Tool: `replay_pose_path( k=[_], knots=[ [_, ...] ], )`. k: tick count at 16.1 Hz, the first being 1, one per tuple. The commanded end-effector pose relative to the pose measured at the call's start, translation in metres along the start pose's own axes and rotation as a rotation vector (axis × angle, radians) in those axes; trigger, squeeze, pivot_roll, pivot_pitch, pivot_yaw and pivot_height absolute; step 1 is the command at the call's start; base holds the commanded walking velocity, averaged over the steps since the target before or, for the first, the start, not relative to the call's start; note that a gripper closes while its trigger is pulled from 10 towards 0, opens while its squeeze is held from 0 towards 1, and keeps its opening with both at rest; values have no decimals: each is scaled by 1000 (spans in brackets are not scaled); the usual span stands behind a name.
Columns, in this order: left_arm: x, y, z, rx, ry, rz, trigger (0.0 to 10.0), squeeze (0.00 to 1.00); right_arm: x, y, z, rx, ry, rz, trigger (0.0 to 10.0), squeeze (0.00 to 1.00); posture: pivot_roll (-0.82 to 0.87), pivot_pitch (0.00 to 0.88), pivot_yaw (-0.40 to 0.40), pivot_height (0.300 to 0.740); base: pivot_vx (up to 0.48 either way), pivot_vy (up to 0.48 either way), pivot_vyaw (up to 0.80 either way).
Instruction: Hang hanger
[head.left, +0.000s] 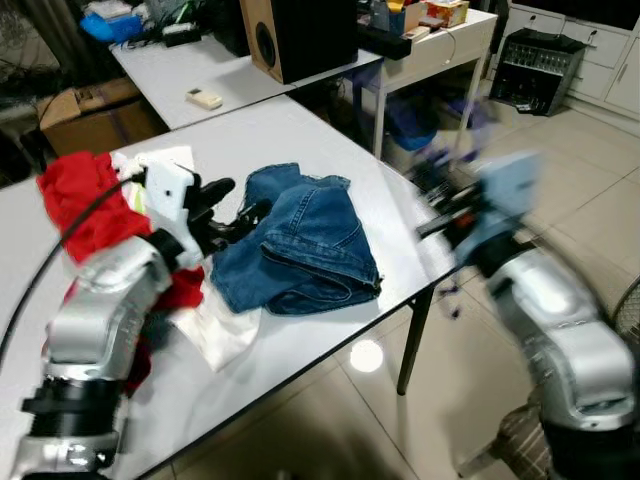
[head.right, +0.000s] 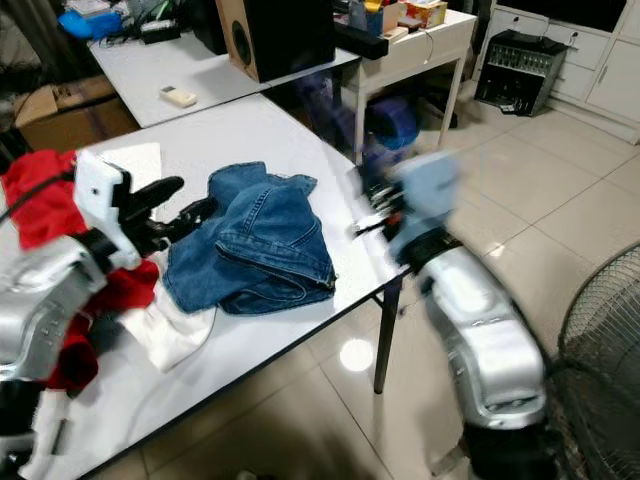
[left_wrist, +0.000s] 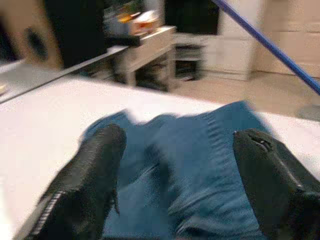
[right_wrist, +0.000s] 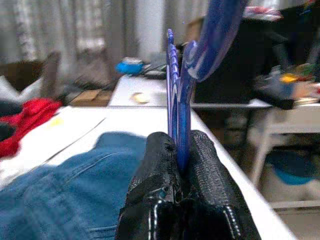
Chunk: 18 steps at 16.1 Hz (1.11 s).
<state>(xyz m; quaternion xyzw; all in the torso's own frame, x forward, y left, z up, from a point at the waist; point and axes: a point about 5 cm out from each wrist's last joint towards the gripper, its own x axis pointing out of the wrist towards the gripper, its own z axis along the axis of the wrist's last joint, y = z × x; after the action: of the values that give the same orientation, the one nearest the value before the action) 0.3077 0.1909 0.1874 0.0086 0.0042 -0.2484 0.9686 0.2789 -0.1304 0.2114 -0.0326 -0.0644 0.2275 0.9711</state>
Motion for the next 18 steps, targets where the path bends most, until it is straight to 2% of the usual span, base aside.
replay_pose_path(
  k=[1,2,3,5,6,7,8,9,10,12,13,16,18],
  knots=[
    [-11,2,10,-9,-39,109,10000,918,1,17,18,-27,-71,43,10000,0,28,0,91,740,0,0,800],
    [-14,-2,13,-11,-53,127,10000,918,0,21,23,-30,-90,49,10000,0,32,0,87,740,0,0,800],
    [-13,-8,21,32,-79,130,10000,784,0,25,33,-73,-113,74,10000,0,49,0,79,740,0,0,800],
    [-16,-12,30,59,-96,188,10000,655,3,32,52,-172,-145,154,10000,0,67,0,62,740,0,0,800],
    [-18,-10,28,68,-72,229,10000,580,5,34,58,-180,-157,180,10000,0,71,0,60,740,0,0,800],
    [-19,-12,25,90,-37,254,10000,537,7,35,56,-141,-155,184,10000,0,76,0,57,740,0,0,800],
    [-20,-14,18,119,0,270,10000,514,9,29,38,-58,-88,110,10000,0,81,0,49,740,0,0,800],
    [-20,-14,18,119,0,270,10000,514,9,29,38,-58,-88,110,10000,0,81,0,49,740,0,0,800],
    [-23,-15,10,120,38,279,10000,443,4,17,18,49,-23,-14,10000,0,70,0,60,740,0,0,800],
    [-20,-18,2,141,55,254,10000,259,-10,10,-4,75,49,-86,10000,0,47,0,79,740,0,0,800],
    [-17,-18,4,139,58,254,10000,12,-13,8,-6,89,66,-107,10000,0,36,0,85,740,0,0,800],
    [-13,-19,2,153,63,243,10000,0,-19,7,-8,122,60,-137,10000,0,32,0,110,740,0,0,769],
    [-10,-20,2,158,61,228,10000,0,-21,3,-2,177,5,-197,10000,0,33,0,116,740,0,328,0]
  ],
)
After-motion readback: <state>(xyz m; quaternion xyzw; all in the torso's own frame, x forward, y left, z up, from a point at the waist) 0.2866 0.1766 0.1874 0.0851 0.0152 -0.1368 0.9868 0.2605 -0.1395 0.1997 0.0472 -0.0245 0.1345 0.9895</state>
